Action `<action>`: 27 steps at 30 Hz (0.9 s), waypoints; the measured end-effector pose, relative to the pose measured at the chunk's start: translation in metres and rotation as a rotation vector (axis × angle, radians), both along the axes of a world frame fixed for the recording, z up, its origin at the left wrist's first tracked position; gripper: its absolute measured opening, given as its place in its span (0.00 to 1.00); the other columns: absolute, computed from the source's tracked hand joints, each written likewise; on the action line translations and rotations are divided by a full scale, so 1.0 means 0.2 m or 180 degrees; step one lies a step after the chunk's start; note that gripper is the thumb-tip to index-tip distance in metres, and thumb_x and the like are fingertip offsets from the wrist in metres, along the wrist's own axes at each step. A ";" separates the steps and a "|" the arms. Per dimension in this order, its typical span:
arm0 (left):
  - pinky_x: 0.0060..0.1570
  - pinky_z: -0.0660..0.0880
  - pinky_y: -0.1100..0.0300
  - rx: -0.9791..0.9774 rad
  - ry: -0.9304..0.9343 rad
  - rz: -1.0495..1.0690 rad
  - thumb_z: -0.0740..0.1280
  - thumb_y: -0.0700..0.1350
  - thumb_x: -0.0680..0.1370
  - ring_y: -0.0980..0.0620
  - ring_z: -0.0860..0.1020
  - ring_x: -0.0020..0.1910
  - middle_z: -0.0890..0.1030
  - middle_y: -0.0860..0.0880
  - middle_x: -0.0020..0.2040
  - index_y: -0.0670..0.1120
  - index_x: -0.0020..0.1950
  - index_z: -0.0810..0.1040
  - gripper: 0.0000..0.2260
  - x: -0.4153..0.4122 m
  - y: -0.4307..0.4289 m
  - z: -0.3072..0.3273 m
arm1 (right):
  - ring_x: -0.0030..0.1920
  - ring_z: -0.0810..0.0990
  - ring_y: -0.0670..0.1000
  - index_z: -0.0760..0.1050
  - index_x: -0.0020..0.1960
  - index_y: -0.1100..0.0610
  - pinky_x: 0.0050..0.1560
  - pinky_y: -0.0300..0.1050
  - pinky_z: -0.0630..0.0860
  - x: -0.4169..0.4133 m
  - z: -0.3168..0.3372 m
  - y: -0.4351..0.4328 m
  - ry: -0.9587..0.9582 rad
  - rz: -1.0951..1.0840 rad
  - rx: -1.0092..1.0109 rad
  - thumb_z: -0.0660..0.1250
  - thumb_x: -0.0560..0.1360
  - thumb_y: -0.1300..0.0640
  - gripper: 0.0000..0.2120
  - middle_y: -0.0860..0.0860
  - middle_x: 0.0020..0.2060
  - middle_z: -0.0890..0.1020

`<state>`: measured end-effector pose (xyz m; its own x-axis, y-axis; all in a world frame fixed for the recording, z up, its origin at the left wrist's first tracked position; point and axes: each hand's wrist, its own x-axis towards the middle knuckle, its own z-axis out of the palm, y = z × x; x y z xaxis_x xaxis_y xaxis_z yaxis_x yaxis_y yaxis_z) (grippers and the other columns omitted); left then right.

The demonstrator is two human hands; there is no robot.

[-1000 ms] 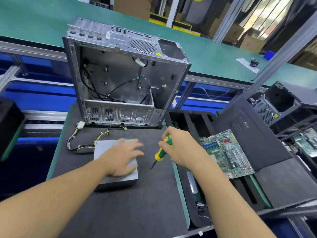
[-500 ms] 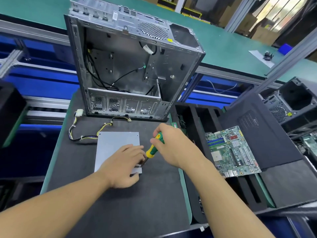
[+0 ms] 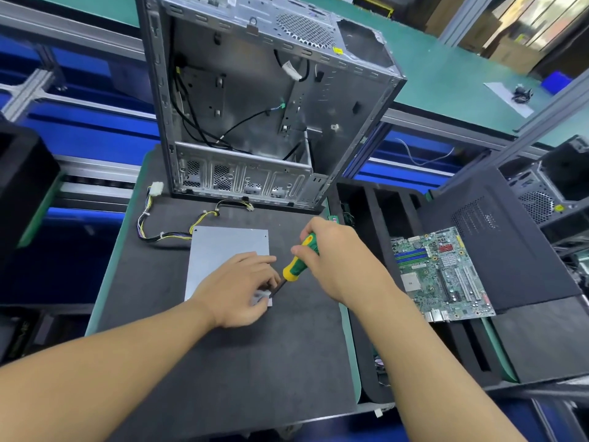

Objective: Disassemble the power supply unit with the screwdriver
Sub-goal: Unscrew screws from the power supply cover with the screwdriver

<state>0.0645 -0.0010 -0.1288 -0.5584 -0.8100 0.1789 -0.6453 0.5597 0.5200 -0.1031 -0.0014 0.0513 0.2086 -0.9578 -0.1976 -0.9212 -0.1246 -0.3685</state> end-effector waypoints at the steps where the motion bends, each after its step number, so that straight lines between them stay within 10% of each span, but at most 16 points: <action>1: 0.73 0.48 0.67 0.0023 0.0024 0.0002 0.62 0.50 0.73 0.60 0.64 0.74 0.79 0.63 0.55 0.55 0.48 0.75 0.06 0.00 0.00 0.00 | 0.39 0.67 0.46 0.71 0.53 0.54 0.30 0.34 0.59 0.00 0.00 0.01 -0.0025 0.0001 -0.0035 0.65 0.80 0.50 0.08 0.42 0.37 0.66; 19: 0.74 0.58 0.57 0.0035 0.0258 0.0047 0.60 0.33 0.69 0.57 0.67 0.61 0.69 0.65 0.49 0.50 0.50 0.73 0.15 0.00 0.02 0.02 | 0.47 0.75 0.56 0.72 0.55 0.59 0.36 0.46 0.65 0.07 0.04 0.03 0.0475 0.0375 0.0095 0.65 0.79 0.48 0.14 0.52 0.45 0.75; 27: 0.65 0.60 0.64 -0.0013 0.0212 0.0017 0.61 0.35 0.67 0.53 0.69 0.61 0.73 0.63 0.50 0.50 0.44 0.72 0.12 0.00 0.00 0.01 | 0.27 0.61 0.49 0.64 0.44 0.58 0.25 0.42 0.54 0.09 0.01 0.05 0.0897 -0.0085 -0.0330 0.62 0.80 0.44 0.18 0.49 0.31 0.62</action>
<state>0.0651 0.0000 -0.1273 -0.5408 -0.8121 0.2189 -0.6122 0.5585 0.5597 -0.0852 0.0092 0.0523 0.1339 -0.9804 -0.1448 -0.9889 -0.1226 -0.0843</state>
